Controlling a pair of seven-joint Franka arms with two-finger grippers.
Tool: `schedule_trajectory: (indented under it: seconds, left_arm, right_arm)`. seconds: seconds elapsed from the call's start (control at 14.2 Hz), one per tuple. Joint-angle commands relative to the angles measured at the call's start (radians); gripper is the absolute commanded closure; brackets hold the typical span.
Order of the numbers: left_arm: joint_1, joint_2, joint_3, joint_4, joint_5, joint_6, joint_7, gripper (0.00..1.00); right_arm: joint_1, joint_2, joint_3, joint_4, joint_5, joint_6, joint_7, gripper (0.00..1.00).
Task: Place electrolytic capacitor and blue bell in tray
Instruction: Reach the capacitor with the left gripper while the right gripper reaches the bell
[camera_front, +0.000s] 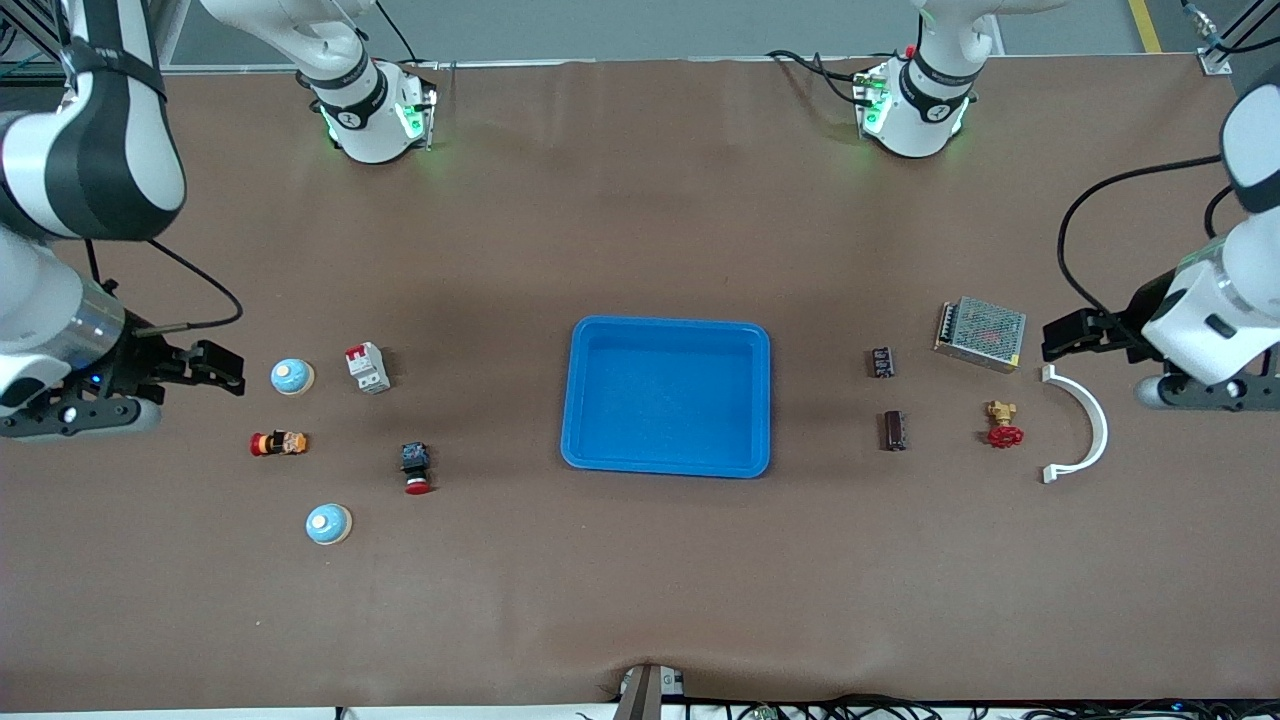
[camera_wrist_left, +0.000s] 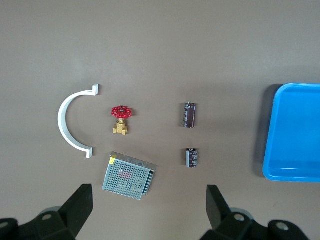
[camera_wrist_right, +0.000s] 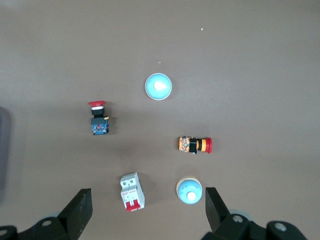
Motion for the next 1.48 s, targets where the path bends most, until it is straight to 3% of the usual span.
schedule_trajectory:
  seconds: [0.0,0.28,0.7,1.4]
  left_arm:
    - [-0.001,0.038,-0.004,-0.017,0.008,0.074,-0.009,0.0]
    - [-0.001,-0.012,-0.014,-0.303,0.015,0.39,-0.004,0.0]
    - [-0.014,-0.002,-0.055,-0.438,0.005,0.507,-0.021,0.0]
    - [-0.012,0.015,-0.057,-0.636,0.005,0.768,-0.062,0.0]
  right_arm:
    - [0.001,0.057,0.002,0.02,-0.001,0.05,-0.004,0.0]
    - [-0.007,0.154,0.002,0.02,0.034,0.142,-0.003,0.0]
    - [-0.004,0.278,0.002,0.017,0.045,0.266,-0.008,0.0]
    - [-0.001,0.439,0.002,0.049,0.04,0.439,-0.015,0.0]
